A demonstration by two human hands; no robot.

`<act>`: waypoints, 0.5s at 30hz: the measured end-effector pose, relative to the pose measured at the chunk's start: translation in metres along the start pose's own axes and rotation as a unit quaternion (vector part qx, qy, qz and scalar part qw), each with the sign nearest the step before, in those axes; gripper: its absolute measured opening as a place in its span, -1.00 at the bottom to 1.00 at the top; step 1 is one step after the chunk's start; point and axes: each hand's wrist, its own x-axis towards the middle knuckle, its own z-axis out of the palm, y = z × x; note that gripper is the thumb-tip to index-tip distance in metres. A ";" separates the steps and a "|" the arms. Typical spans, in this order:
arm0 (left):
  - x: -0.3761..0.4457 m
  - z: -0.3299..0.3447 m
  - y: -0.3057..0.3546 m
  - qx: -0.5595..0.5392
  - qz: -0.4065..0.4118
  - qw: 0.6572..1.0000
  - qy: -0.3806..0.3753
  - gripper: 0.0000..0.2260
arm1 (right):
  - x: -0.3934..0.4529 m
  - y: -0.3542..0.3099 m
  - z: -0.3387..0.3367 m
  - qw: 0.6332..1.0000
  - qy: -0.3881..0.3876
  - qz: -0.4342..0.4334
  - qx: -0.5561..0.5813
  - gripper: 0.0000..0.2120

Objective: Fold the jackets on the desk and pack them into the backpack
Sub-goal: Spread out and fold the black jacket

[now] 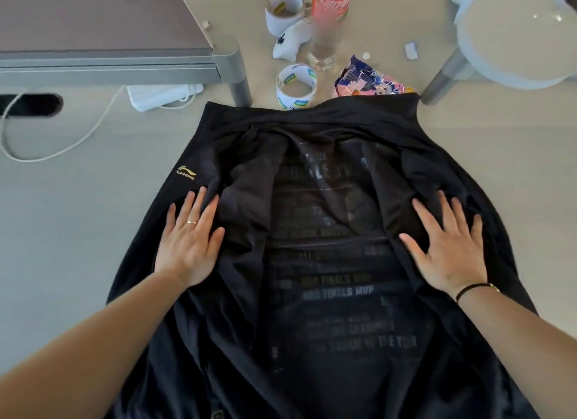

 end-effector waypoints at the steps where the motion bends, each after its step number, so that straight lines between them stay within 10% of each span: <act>1: 0.006 -0.002 -0.009 0.011 0.006 1.000 -0.001 -0.40 | 0.001 0.001 0.000 1.000 0.003 -0.002 -0.003 -0.29; 11: -0.019 -0.017 0.036 -0.006 -0.094 0.994 0.047 -0.44 | -0.023 -0.039 -0.001 0.991 0.071 0.095 0.062 -0.47; 15: -0.067 -0.019 0.127 -0.113 -0.018 0.992 0.054 -0.42 | -0.078 -0.118 -0.008 0.985 0.098 -0.029 0.138 -0.50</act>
